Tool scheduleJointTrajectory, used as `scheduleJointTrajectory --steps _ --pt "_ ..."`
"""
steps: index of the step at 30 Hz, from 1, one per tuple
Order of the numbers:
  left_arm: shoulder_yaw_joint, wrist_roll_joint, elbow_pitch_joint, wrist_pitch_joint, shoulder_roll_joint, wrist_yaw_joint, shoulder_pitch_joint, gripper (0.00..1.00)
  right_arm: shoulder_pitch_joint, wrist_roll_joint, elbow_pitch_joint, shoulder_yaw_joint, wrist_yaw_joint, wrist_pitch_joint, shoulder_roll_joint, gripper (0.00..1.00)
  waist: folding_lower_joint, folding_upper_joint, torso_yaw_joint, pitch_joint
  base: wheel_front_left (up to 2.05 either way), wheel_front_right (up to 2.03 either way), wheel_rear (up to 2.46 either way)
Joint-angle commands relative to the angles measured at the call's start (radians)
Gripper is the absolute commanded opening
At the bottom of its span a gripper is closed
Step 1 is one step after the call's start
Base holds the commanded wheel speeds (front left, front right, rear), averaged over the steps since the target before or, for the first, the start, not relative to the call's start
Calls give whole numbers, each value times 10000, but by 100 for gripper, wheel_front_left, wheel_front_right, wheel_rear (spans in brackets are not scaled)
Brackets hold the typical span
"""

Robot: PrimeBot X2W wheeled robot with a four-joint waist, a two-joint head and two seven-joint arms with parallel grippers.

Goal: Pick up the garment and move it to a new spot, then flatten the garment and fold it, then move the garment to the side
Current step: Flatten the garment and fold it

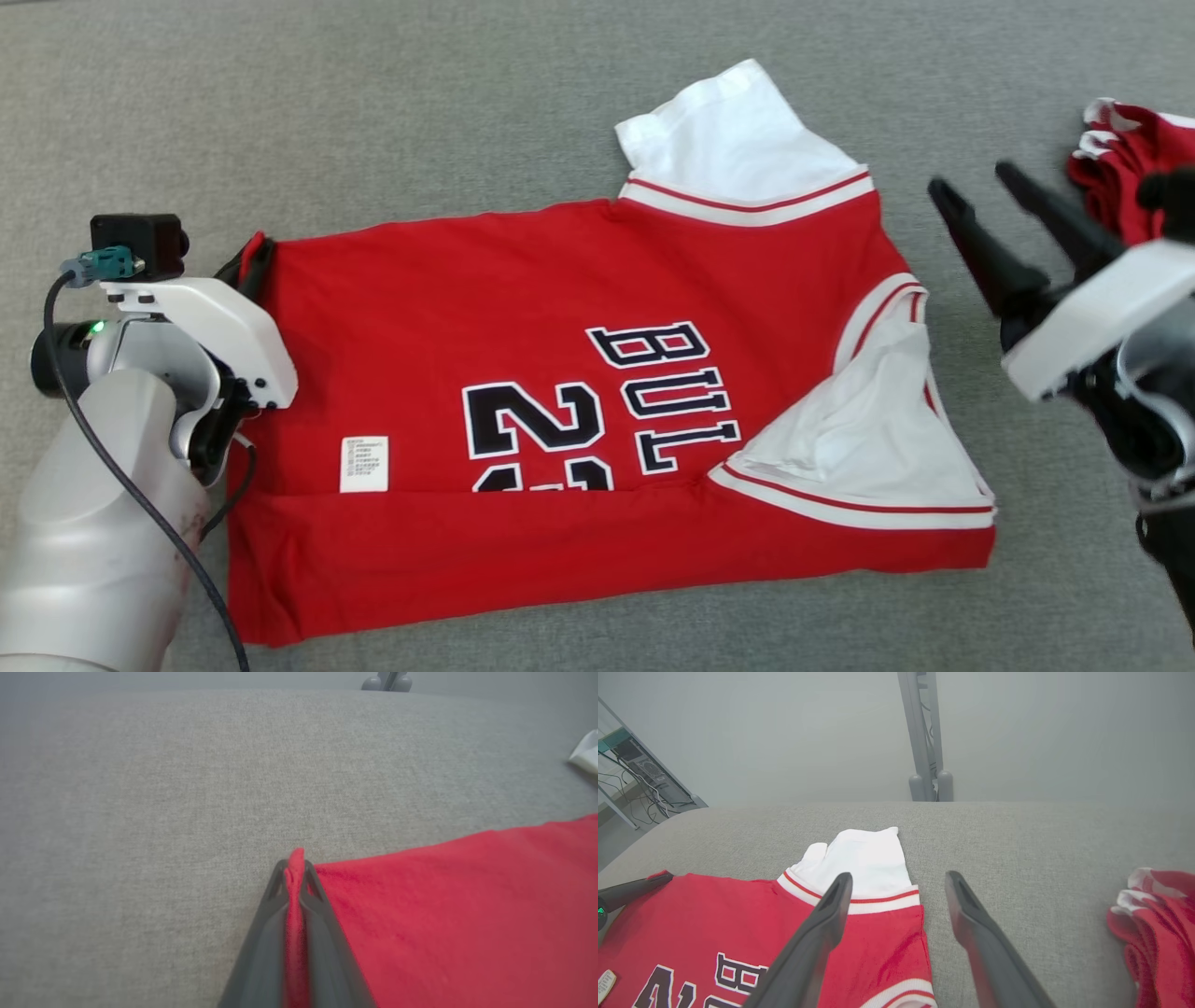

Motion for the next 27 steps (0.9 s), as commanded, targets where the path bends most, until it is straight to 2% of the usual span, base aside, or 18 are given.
scheduleJointTrajectory --steps 1,6,14,20,27 --pt "4 15 27 20 18 -17 -83 0 -3 16 -60 -24 1 -8 -22 100 0 0 86 74 0 0 0" --pt "-298 19 -789 -800 -256 -112 -147 0 -1988 -417 1300 412 1 821 68 100 0 0 791 456 0 0 0" --pt "-688 90 -2054 -1487 -653 -146 -42 0 -4579 -854 3945 664 1 2099 243 100 0 0 1782 1187 0 0 0" --pt "-932 184 -2636 -1676 -926 -133 -92 0 -5793 -1188 5617 795 1 2729 441 100 0 0 2212 1563 0 0 0" --pt "-1075 201 -2993 -1664 -989 -87 -153 0 -6422 -1315 6587 1276 1 3156 498 100 0 0 2382 1636 0 0 0"
